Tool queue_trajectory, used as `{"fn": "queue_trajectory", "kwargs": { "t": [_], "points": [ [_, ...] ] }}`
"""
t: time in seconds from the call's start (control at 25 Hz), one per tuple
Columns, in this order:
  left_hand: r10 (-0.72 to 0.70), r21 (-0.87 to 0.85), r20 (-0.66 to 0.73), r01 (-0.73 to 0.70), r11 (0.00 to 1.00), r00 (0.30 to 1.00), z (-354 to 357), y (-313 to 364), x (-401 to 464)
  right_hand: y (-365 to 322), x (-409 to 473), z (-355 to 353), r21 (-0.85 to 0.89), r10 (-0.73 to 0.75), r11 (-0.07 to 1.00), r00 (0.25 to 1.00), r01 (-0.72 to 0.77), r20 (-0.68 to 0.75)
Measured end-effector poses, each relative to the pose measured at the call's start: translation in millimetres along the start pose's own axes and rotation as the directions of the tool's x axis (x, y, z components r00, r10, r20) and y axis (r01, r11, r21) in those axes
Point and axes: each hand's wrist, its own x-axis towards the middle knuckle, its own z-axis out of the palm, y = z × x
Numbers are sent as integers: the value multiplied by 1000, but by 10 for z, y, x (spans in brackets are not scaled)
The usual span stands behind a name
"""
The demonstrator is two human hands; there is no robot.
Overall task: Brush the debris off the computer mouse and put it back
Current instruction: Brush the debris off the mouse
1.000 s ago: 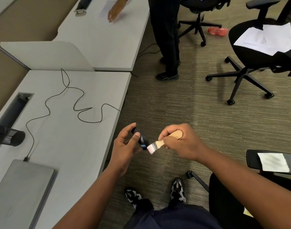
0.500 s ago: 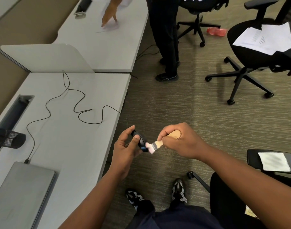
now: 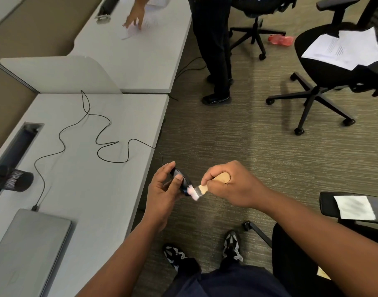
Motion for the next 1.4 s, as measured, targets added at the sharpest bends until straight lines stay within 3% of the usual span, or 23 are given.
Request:
{"fn": "queue_trajectory", "kwargs": {
  "t": [0.08, 0.24, 0.36, 0.52, 0.8, 0.96, 1.12, 1.4],
  "points": [
    [0, 0, 8, 0, 1000, 1000, 1, 0, 4, -4, -23, 16, 21, 1, 1000, 1000, -1, -17],
    [8, 15, 24, -8, 1000, 1000, -8, -8, 17, -10, 26, 23, 103, -35, 993, 971, 61, -235],
    [15, 35, 28, -16, 999, 1000, -12, -48, 20, 4, 71, 28, 22, -37, 999, 985, 41, -170],
    [10, 64, 8, -10, 998, 1000, 0, -65, 22, -2, 92, -2, 83, 49, 996, 996, -42, -81],
    [-59, -91, -4, 58, 994, 998, 38, 38, 45, 71, 50, 62, -21, 37, 999, 999, -36, 17],
    [-154, -228, -45, 140, 964, 987, 48, 99, 89, 94, 14, 55, 55, 28, 998, 989, -20, -146],
    [-210, -305, -52, 185, 934, 976, 25, 103, 105, 57, 50, -52, 171, -56, 978, 945, 116, -321],
    [-277, -388, -50, 237, 891, 960, 25, 123, 112, 132, 46, 36, 79, -156, 983, 978, 168, -140]
  ]
}}
